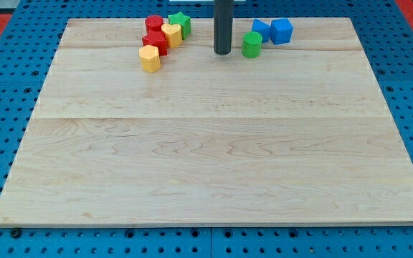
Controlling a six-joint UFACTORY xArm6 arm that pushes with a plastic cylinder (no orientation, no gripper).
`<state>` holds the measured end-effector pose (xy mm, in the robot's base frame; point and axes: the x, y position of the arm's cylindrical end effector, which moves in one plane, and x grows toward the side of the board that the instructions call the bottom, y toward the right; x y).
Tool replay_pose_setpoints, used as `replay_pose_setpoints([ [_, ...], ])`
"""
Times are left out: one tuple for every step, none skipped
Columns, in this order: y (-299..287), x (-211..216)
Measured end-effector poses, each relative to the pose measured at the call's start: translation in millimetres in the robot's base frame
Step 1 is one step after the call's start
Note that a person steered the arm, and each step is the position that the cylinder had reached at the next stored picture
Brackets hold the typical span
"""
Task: Move the green star into the red circle
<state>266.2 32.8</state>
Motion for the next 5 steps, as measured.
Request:
replay_pose_setpoints([
  [3, -22],
  [0, -29],
  [-2, -47],
  [-14, -69],
  [-60, -72],
])
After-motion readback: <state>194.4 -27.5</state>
